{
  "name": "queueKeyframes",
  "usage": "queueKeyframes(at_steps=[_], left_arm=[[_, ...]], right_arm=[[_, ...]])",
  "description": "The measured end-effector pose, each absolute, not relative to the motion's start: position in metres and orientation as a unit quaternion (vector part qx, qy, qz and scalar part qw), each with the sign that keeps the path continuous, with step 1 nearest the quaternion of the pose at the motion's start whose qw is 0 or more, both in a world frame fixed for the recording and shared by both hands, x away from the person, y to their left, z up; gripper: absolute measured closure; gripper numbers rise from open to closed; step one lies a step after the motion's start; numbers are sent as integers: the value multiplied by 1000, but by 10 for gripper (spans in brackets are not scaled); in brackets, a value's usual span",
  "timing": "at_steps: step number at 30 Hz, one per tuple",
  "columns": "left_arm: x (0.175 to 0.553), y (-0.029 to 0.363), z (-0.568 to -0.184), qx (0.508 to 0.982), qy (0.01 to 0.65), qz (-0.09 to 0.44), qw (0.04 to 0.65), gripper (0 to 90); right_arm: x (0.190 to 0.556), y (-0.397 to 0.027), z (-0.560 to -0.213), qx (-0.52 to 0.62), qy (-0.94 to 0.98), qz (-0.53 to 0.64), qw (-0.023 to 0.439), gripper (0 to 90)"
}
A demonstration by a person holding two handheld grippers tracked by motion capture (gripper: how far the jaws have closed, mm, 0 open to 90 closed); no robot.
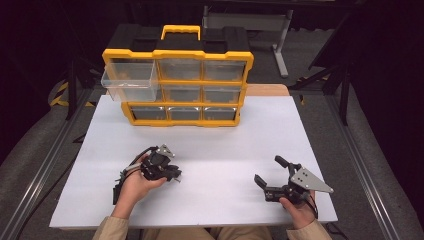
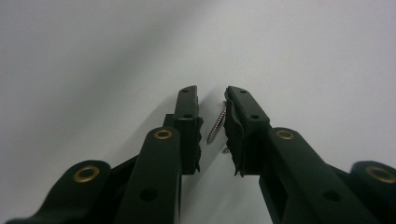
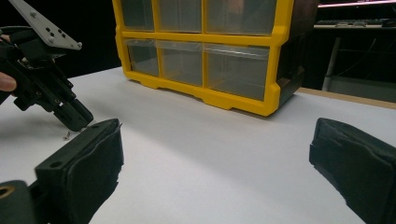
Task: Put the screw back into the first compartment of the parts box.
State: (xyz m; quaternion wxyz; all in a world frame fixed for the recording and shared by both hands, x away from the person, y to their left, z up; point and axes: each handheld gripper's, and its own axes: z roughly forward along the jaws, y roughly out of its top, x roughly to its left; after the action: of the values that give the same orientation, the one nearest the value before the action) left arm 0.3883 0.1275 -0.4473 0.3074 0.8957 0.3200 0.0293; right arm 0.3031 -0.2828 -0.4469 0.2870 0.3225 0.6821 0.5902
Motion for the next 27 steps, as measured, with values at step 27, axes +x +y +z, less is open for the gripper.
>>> queueKeyframes(at_steps=[27], left_arm=[[398,131,-441,873,382,-23,303,877]], right_arm=[[304,-284,-446,325,679,592,287,32]])
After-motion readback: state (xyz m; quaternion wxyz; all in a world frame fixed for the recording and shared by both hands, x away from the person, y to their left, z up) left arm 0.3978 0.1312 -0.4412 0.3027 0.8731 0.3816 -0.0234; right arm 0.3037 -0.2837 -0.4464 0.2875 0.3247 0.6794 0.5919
